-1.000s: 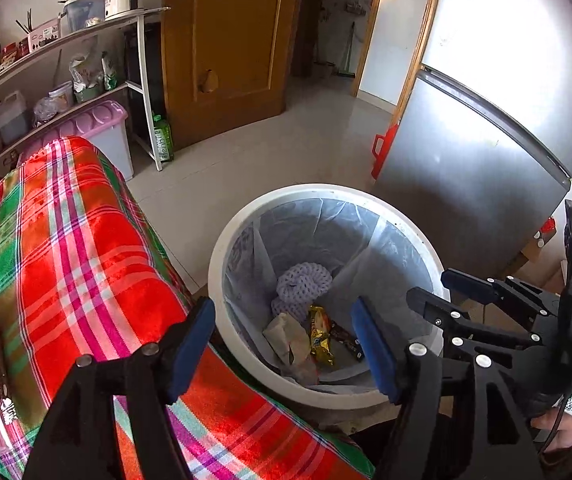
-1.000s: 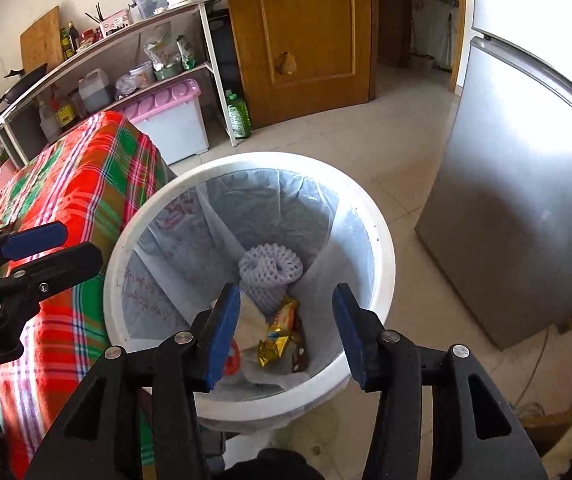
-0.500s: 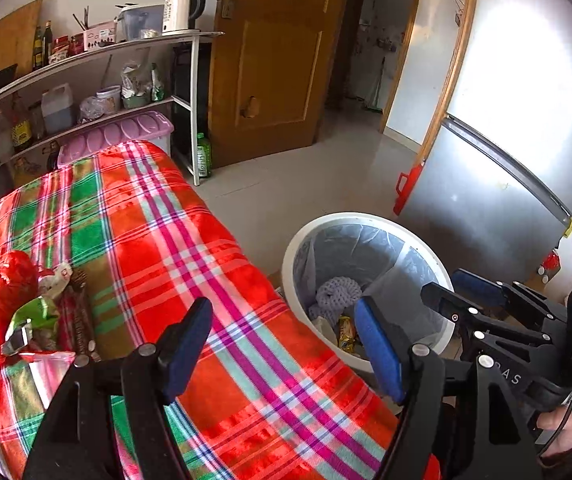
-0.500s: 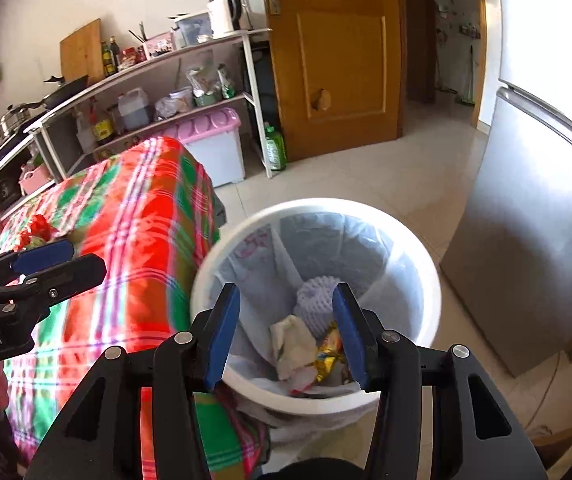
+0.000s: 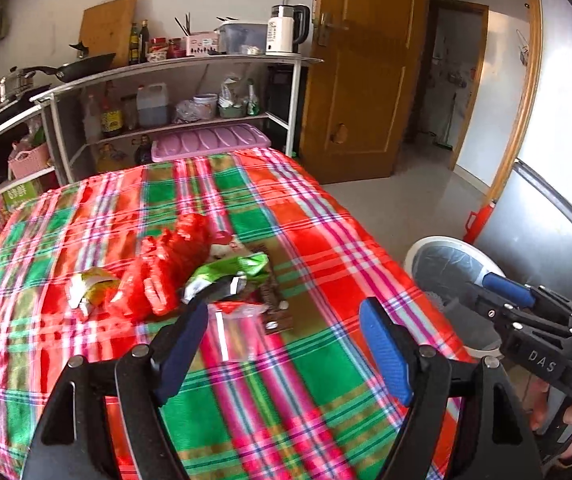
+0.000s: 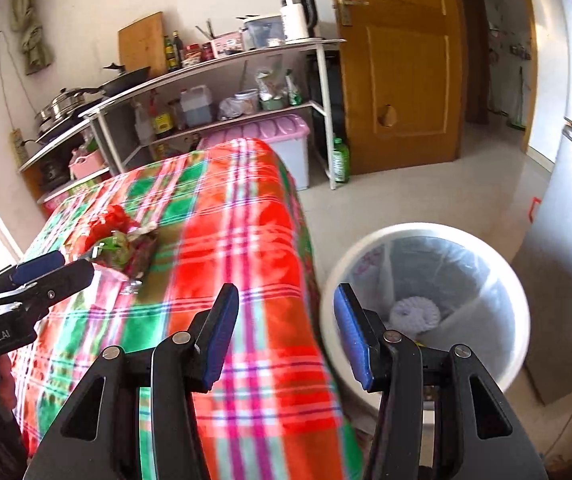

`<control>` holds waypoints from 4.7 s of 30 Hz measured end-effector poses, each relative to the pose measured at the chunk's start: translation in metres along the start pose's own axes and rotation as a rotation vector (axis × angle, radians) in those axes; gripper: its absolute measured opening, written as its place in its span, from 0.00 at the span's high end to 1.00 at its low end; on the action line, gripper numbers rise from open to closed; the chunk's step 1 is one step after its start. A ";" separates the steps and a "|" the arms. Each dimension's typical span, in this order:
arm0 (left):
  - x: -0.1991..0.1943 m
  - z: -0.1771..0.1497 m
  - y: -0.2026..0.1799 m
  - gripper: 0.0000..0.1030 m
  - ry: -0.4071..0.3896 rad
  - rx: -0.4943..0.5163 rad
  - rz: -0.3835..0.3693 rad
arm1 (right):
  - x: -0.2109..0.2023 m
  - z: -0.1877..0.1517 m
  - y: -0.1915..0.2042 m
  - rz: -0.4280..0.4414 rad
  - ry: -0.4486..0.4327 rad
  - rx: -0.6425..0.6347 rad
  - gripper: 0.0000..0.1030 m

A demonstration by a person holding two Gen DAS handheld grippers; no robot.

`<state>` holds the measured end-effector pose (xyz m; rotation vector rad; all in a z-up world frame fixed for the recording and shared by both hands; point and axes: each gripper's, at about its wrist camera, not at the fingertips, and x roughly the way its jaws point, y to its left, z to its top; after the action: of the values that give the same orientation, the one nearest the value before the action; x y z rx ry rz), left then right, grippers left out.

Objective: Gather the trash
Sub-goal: 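Move both tools back over the table toward the cup and yellow bag, then grasp the clear red-lidded cup with the right gripper while the left gripper grasps the yellow snack bag, then carry the clear cup and yellow snack bag over the white bin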

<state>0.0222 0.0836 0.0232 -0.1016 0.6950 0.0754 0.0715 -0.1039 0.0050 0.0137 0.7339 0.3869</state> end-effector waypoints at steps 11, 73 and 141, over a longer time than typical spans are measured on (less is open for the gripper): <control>-0.010 -0.025 0.077 0.21 0.028 -0.099 0.129 | 0.028 0.001 0.082 0.138 0.047 -0.086 0.50; 0.080 -0.001 0.184 0.34 0.149 -0.190 0.127 | 0.108 -0.003 0.157 0.163 0.196 -0.143 0.69; 0.010 0.021 -0.008 0.70 -0.008 0.074 -0.172 | -0.001 -0.003 0.011 -0.016 0.013 0.025 0.70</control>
<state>0.0441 0.0782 0.0332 -0.0899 0.6779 -0.1144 0.0651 -0.0948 0.0050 0.0290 0.7513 0.3629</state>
